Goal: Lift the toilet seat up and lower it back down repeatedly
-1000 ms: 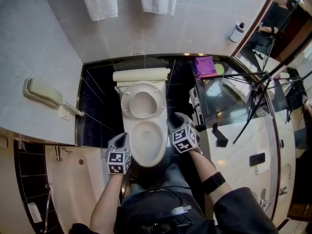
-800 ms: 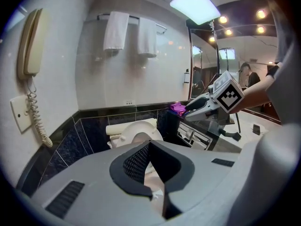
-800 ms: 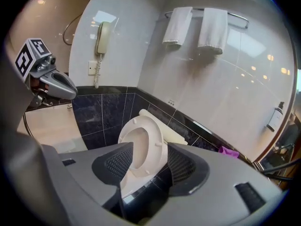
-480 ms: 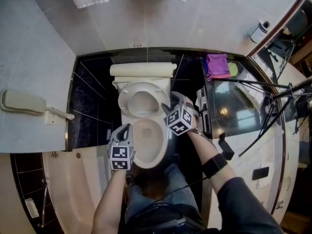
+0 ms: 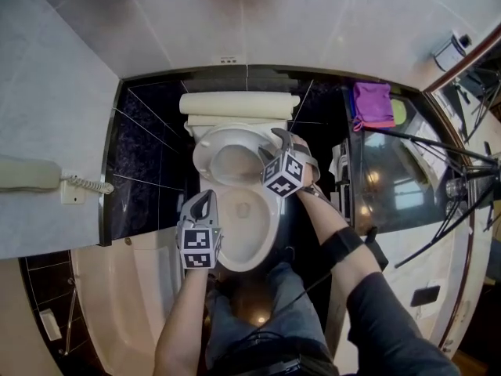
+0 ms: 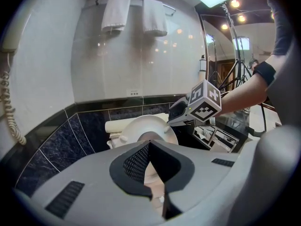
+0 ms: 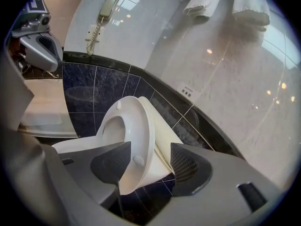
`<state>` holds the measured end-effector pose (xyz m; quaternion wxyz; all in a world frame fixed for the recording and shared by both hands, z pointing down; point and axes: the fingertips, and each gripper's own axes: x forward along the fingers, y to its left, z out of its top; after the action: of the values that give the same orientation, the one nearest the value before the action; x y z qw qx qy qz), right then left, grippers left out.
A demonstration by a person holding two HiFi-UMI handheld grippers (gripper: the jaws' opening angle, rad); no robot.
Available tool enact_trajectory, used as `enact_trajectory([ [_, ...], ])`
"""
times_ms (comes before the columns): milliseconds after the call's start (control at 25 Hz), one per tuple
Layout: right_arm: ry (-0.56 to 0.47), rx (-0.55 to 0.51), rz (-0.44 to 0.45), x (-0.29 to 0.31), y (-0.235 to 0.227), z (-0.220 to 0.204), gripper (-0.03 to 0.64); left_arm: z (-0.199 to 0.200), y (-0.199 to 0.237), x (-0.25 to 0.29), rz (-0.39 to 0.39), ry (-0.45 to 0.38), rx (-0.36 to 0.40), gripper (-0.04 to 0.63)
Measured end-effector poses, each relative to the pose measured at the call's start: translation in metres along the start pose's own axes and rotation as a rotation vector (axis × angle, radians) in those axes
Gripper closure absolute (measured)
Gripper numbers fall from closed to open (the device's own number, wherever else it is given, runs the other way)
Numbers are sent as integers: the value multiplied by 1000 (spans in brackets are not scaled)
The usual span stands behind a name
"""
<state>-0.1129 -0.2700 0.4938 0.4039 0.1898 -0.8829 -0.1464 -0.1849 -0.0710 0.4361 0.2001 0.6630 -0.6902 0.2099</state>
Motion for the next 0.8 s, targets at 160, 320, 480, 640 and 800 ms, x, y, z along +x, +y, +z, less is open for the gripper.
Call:
enact_trajectory([
  [160,-2,-21,2,24,-1,1,366,-5,2,7,18,9,-5,600],
  [320,-1,-74,2,40,2,6,469,-10,0,10,22,10,-26,600],
  [480,0,-99,-9,43,6,6,517,-15,-2,12,14,32,-40,600],
  [640,2,-84,-7,43,5,6,520,-30,3,13,31,45,-45,600],
  [800,14,-71,3,42,7,6,523,-31,-2,8,14,54,-56,600],
])
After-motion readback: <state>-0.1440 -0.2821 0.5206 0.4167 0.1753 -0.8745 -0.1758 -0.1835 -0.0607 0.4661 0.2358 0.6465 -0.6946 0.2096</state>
